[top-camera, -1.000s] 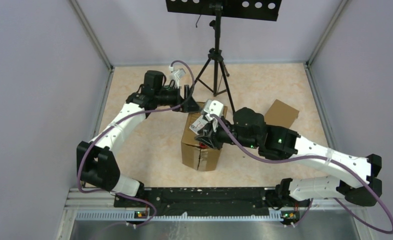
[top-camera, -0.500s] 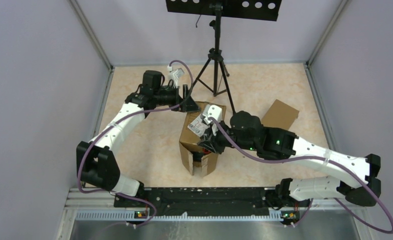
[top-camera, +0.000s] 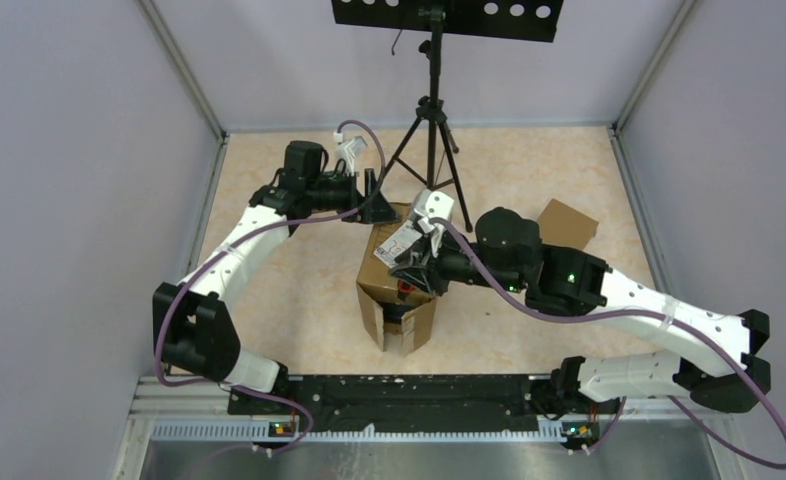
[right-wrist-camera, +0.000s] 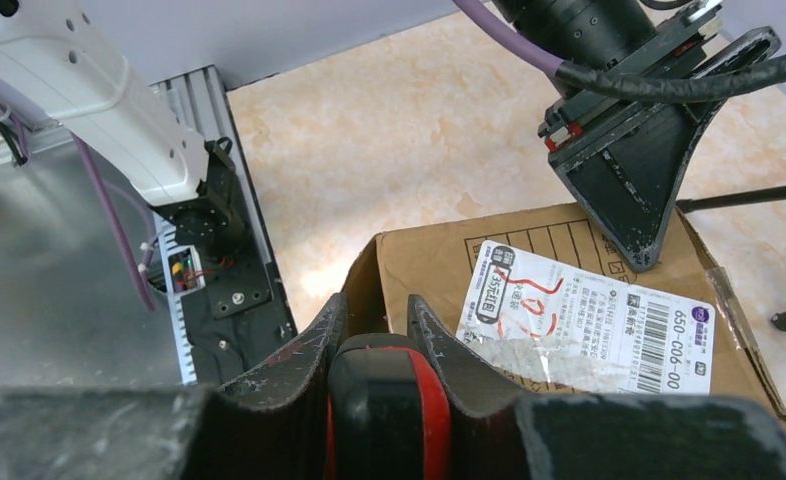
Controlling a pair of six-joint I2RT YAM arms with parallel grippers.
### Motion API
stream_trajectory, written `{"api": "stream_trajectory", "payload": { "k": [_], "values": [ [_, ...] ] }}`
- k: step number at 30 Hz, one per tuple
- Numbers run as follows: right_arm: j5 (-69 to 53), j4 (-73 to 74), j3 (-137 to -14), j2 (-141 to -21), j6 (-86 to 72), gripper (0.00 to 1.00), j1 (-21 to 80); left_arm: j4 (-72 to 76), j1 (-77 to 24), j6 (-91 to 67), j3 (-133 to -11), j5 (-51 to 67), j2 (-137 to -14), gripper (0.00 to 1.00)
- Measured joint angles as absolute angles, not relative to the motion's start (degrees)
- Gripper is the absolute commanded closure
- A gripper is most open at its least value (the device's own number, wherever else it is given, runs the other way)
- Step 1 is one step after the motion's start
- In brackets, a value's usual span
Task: Unpack the express box
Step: Cut the express box at the center of the board.
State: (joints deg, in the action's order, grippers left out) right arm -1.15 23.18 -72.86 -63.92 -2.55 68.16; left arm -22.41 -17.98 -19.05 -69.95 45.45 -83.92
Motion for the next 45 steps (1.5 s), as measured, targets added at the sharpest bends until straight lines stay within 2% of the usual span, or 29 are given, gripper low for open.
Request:
{"api": "stream_trajectory", "payload": {
  "k": [20, 36, 39, 45],
  "values": [
    [4.97, 26.85, -78.59, -64.23, -3.68, 1.00, 68.16, -22.17, -17.93, -19.40, -69.87, 45.47, -83.90, 0.14],
    [20.75, 41.50, -80.25, -61.06, -11.73, 1.00, 67.75, -22.28, -17.93, -19.57, -70.41, 44.88, -83.90, 0.11],
    [21.98, 43.81, -80.47, -61.21, -15.11, 1.00, 64.31, -22.55, -17.93, -19.59, -70.67, 44.16, -83.90, 0.11],
    [17.89, 45.74, -77.36, -61.08, -20.53, 1.00, 50.70, -22.81, -17.87, -19.57, -72.10, 42.28, -83.92, 0.11]
  ]
}}
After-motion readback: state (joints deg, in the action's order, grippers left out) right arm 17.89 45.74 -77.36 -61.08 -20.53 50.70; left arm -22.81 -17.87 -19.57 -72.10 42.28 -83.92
